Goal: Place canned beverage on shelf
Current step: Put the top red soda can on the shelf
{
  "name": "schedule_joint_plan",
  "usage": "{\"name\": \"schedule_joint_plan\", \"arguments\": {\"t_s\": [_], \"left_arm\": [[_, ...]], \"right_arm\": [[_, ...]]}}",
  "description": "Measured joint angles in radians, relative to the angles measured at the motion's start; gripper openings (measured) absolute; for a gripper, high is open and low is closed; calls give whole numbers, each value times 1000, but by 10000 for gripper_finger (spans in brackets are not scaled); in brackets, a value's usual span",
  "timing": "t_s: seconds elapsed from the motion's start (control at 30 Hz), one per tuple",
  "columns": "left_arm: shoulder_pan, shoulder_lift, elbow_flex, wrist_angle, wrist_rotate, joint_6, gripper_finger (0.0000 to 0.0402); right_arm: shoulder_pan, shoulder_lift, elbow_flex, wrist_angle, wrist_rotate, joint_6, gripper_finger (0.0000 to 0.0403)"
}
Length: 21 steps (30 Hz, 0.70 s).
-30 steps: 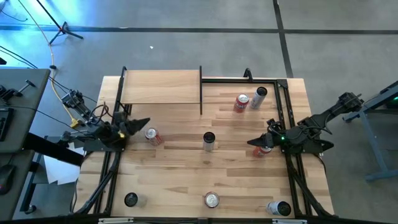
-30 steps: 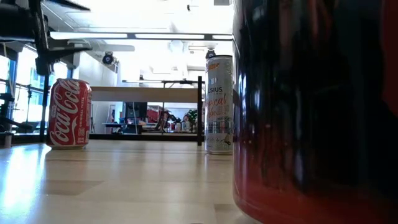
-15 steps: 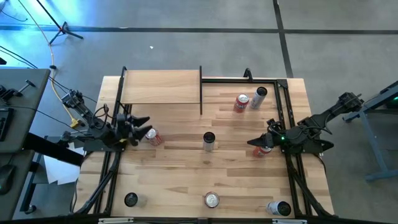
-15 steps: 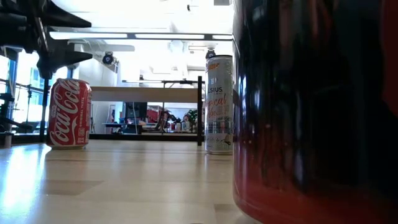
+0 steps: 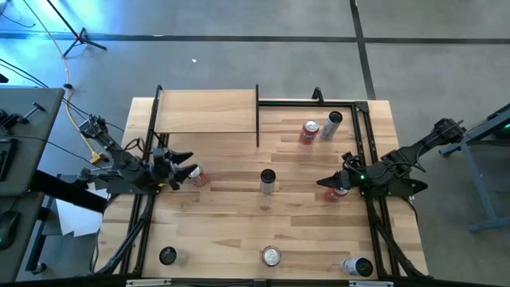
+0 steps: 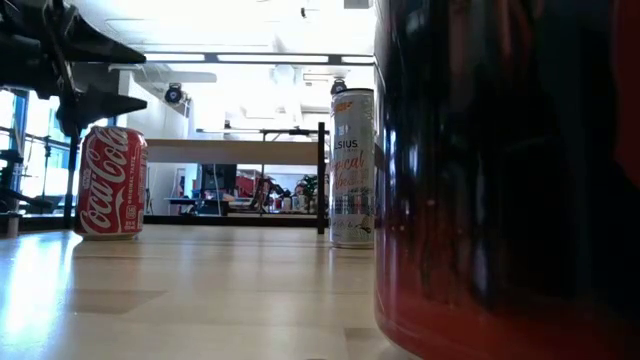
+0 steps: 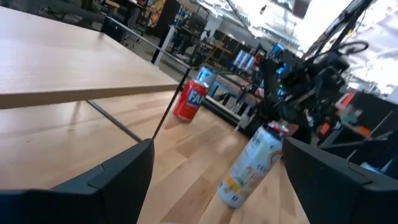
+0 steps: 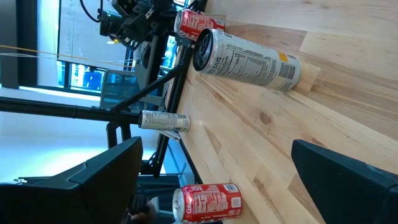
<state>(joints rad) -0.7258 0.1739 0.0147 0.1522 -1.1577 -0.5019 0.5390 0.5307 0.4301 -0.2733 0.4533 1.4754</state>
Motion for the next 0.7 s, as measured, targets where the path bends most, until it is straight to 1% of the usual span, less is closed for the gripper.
{"name": "schedule_joint_plan", "arguments": {"t_s": [0.1,0.2,0.37,0.5,0.63,0.7], "left_arm": [[0,7,0,-36,-27,-64,330],[0,25,10,-97,-32,-81,330],[1,99,110,-242,-34,-135,330],[1,216,219,-397,-33,-232,330],[2,371,326,-573,-17,-407,330],[13,448,383,-662,11,-497,330]], "right_arm": [[0,0,0,0,0,0,400],[0,0,0,0,0,0,400],[0,0,0,0,0,0,400],[0,0,0,0,0,0,400],[0,0,0,0,0,0,400],[0,0,0,0,0,0,400]]}}
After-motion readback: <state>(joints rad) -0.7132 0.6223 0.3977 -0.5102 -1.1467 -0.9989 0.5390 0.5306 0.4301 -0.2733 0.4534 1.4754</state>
